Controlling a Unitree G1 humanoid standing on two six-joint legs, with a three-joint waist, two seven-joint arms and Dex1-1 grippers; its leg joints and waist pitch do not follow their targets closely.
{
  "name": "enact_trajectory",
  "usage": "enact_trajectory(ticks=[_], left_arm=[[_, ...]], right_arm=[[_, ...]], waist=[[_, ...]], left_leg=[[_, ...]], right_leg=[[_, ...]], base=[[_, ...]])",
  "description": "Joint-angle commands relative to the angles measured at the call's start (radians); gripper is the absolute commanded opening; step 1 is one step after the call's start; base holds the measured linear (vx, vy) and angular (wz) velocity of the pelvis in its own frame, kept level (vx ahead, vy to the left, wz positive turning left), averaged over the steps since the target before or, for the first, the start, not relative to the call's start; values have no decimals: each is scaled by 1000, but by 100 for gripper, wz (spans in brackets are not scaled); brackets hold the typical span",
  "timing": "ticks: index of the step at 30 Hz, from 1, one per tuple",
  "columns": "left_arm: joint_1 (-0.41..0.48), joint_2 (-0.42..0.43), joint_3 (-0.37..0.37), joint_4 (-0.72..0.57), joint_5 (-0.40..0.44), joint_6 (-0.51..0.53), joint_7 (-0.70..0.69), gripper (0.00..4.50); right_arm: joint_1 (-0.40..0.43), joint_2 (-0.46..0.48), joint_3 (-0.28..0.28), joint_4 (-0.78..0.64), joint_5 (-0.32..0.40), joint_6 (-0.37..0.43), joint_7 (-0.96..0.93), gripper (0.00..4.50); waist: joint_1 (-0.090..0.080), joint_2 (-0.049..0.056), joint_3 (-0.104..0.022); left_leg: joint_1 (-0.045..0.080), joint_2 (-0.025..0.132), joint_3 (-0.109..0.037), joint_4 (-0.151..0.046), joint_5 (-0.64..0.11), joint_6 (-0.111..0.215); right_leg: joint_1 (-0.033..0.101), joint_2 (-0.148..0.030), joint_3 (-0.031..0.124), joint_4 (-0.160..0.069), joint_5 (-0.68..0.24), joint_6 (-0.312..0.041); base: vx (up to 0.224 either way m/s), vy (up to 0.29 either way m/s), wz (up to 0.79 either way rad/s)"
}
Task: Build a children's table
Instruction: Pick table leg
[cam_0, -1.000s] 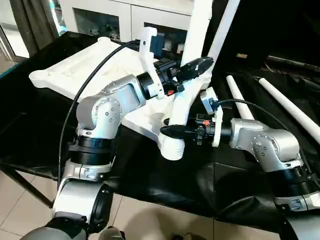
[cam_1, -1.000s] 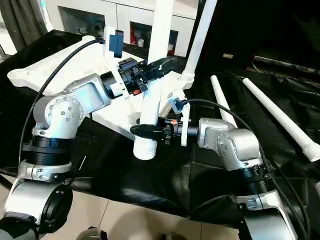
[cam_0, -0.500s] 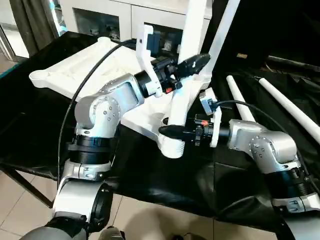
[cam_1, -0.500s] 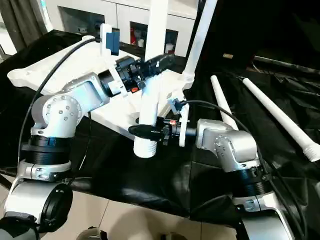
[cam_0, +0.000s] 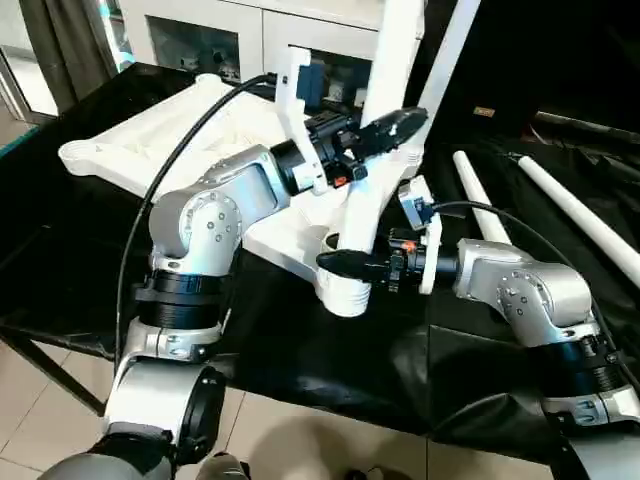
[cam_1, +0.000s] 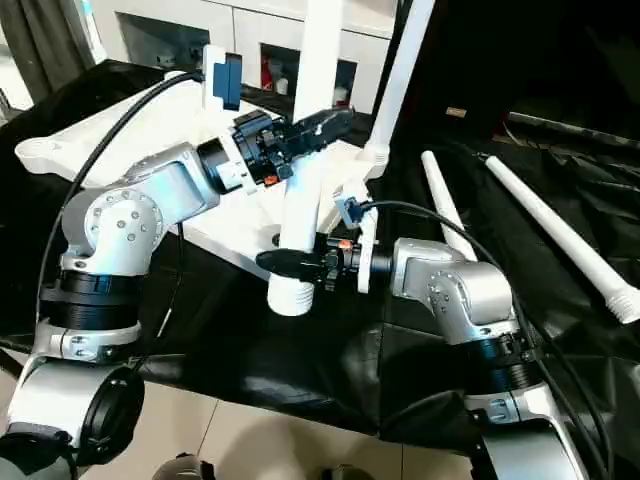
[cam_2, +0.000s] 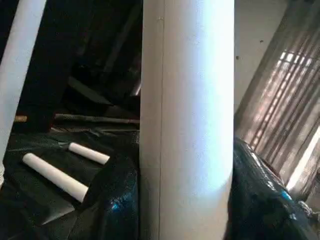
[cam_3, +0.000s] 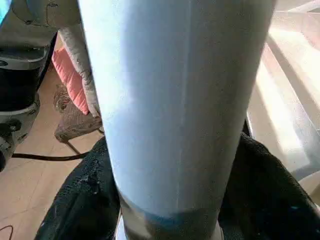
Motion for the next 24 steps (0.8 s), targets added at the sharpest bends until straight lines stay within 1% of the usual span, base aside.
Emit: enact_trajectory(ticks=[1, 2, 9, 10, 11, 14, 15, 16, 17, 20, 24], left_arm=[[-13, -2, -17, -25, -15, 10, -11, 176], [-13, 1, -20, -26, -14, 11, -17, 176], [-11, 2, -23, -30, -12, 13, -18, 176], [-11, 2, -23, -30, -12, 13, -18, 176], [-11, 2, -23, -30, -12, 13, -18, 176], [-11, 2, -23, -30, -12, 12, -18, 176], [-11, 3, -24, -30, -11, 11, -18, 176], [-11, 4, -26, -29, -9, 8, -19, 176], [-11, 4, -27, -28, -7, 6, -19, 176], [-12, 3, -26, -23, -3, 1, -14, 176], [-14, 3, -23, -19, -1, -3, -13, 176]], right_arm=[[-11, -8, -16, 6, -3, -7, -3, 285], [-11, -8, -16, 5, -3, -7, -3, 285], [-7, -9, -15, -2, -1, -5, 0, 285], [-6, -9, -15, -2, -1, -5, 0, 268], [-5, -9, -16, -4, 0, -4, 0, 268], [-3, -9, -17, -5, 2, -3, 1, 241], [-3, -8, -17, -4, 2, -3, 1, 241], [-3, -8, -17, -4, 2, -3, 1, 218], [-3, -8, -17, -4, 2, -4, 1, 218], [-2, -8, -18, -3, 3, -5, 2, 200], [-1, -6, -18, -5, 3, -5, 2, 194]], waist=[[4, -2, -79], [5, -1, -80], [4, 0, -80], [4, 0, -80], [5, 0, -80], [5, 0, -80], [4, 0, -80], [4, 0, -80], [4, 0, -80], [5, 0, -80], [5, 0, -80]], left_leg=[[18, 11, 2, -65, -153, -7], [19, 11, 2, -65, -150, -7], [19, 11, 2, -65, -149, -7], [18, 10, 2, -65, -148, -6], [19, 10, 2, -65, -148, -6], [19, 11, 2, -65, -149, -6], [18, 10, 2, -65, -149, -6], [19, 11, 2, -65, -150, -6], [19, 11, 2, -65, -151, -6], [19, 11, 2, -65, -153, -8], [18, 11, 2, -65, -147, -6]], right_leg=[[51, -30, 23, -62, -184, -191], [51, -30, 22, -62, -179, -192], [52, -30, 23, -61, -167, -198], [53, -30, 23, -60, -165, -198], [53, -29, 23, -60, -164, -198], [53, -30, 22, -60, -165, -199], [53, -29, 23, -61, -165, -199], [52, -30, 22, -61, -165, -200], [52, -29, 23, -60, -165, -200], [53, -30, 23, -61, -171, -198], [53, -30, 23, -60, -160, -200]], base=[[0, 0, 0], [0, 0, 0], [0, 0, 0], [0, 0, 0], [0, 0, 0], [0, 0, 0], [0, 0, 0], [0, 0, 0], [0, 0, 0], [0, 0, 0], [0, 0, 0]])
